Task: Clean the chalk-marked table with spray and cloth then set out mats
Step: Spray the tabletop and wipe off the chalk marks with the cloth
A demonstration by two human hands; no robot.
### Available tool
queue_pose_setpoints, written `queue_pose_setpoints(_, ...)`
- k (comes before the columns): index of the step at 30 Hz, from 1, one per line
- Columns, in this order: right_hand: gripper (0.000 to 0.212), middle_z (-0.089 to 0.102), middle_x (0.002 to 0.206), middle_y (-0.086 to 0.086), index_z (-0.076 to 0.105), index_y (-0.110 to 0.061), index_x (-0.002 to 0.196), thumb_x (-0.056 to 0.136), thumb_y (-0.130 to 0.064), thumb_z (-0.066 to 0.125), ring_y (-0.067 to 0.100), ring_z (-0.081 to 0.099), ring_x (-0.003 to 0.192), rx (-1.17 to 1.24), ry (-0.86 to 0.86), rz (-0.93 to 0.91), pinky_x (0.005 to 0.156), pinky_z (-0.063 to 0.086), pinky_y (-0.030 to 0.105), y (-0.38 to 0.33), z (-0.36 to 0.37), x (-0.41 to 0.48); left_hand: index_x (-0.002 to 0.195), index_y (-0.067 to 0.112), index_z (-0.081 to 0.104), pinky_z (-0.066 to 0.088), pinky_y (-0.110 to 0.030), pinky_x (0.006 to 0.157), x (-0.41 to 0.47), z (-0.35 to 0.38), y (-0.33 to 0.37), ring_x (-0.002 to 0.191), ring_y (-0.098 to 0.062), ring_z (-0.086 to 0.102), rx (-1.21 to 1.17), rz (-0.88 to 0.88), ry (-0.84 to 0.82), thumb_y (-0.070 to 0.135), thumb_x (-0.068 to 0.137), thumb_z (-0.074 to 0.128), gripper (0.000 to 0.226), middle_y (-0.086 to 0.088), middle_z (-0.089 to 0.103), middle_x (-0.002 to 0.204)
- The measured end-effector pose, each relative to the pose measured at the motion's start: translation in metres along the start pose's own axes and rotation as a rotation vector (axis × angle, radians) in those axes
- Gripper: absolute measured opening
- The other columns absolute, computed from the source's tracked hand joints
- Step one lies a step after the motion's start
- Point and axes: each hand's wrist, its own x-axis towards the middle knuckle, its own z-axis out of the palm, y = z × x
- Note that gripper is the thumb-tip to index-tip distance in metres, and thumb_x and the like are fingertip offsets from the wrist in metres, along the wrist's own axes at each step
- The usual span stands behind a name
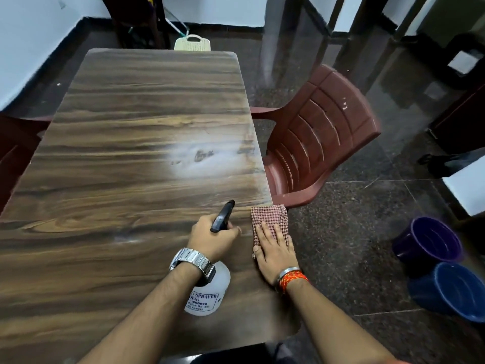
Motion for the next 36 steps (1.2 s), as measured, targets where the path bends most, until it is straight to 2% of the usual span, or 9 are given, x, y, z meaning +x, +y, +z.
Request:
queue_pose_setpoints(7,0.059,-0.006,0.159,-0.017,0.003,-0.036,0.152,0.097,-0.044,0.025,0.015,-0.01,0.146,-0.01,-0.035,-0.152,0.118,-0.001,0.045,0.019,-0.021,0.09,0.061,0.016,0.062,0.035,-0.022,0.049,0.027,0.032,0.028,0.051,-0.01,0.052,-0.052,-0.106,0.147,0.024,0.077,0.077,0.023,0.007,0.058,0.052)
queue_pose_setpoints(11,0.059,-0.006,0.159,-0.016,0.002,-0.035,0.152,0.098,-0.043,0.026,0.016,-0.013,0.146,-0.012,-0.081,-0.255,0.117,0.0,0.046,0.027,-0.04,0.134,0.07,0.01,0.068,0.039,-0.023,0.053,0.03,0.048,0.039,0.056,-0.014,0.057,-0.107,-0.169,0.29,0.024,0.076,0.078,0.019,0.003,0.062,0.057)
queue_pose_setpoints(16,0.059,-0.005,0.16,-0.014,0.004,-0.033,0.152,0.098,-0.042,0.027,0.018,-0.013,0.146,-0.02,-0.132,-0.355,0.117,-0.001,0.045,0.033,-0.058,0.188,0.068,0.013,0.067,0.043,-0.025,0.057,0.031,0.064,0.04,0.056,-0.016,0.058,-0.157,-0.252,0.398,0.025,0.075,0.078,0.018,0.005,0.062,0.055)
queue_pose_setpoints(19,0.059,-0.008,0.16,-0.013,0.003,-0.032,0.153,0.099,-0.042,0.026,0.019,-0.013,0.146,-0.03,-0.139,-0.352,0.117,-0.002,0.045,0.031,-0.064,0.213,0.066,0.014,0.065,0.047,-0.027,0.06,0.035,0.07,0.04,0.056,-0.018,0.06,-0.194,-0.278,0.429,0.025,0.073,0.078,0.019,0.007,0.061,0.053)
queue_pose_setpoints(23,0.059,-0.01,0.159,-0.012,0.001,-0.032,0.153,0.099,-0.042,0.024,0.02,-0.014,0.146,-0.051,-0.15,-0.372,0.118,-0.002,0.047,0.031,-0.072,0.232,0.067,0.014,0.066,0.041,-0.023,0.057,0.045,0.071,0.044,0.055,-0.015,0.058,-0.223,-0.316,0.474,0.025,0.073,0.079,0.018,0.007,0.06,0.054)
queue_pose_setpoints(29,0.06,-0.01,0.16,-0.012,0.0,-0.031,0.153,0.099,-0.042,0.024,0.02,-0.014,0.146,-0.092,-0.144,-0.424,0.117,0.0,0.047,0.035,-0.077,0.243,0.072,0.012,0.068,0.041,-0.021,0.055,0.069,0.069,0.06,0.068,-0.016,0.063,-0.265,-0.343,0.506,0.025,0.075,0.077,0.016,-0.002,0.071,0.072)
queue_pose_setpoints(33,0.059,-0.01,0.159,-0.012,0.0,-0.032,0.153,0.099,-0.043,0.024,0.019,-0.015,0.146,-0.12,-0.156,-0.45,0.116,-0.005,0.044,0.033,-0.085,0.275,0.067,0.015,0.063,0.037,-0.022,0.053,0.091,0.069,0.07,0.058,-0.014,0.056,-0.273,-0.349,0.509,0.025,0.076,0.077,0.019,0.004,0.06,0.059)
queue_pose_setpoints(36,0.059,-0.008,0.16,-0.011,0.002,-0.032,0.153,0.099,-0.042,0.025,0.02,-0.012,0.146,-0.13,-0.148,-0.464,0.117,-0.005,0.044,0.028,-0.094,0.314,0.067,0.015,0.063,0.037,-0.021,0.051,0.109,0.07,0.076,0.055,-0.012,0.054,-0.292,-0.373,0.536,0.024,0.076,0.078,0.02,0.006,0.058,0.057)
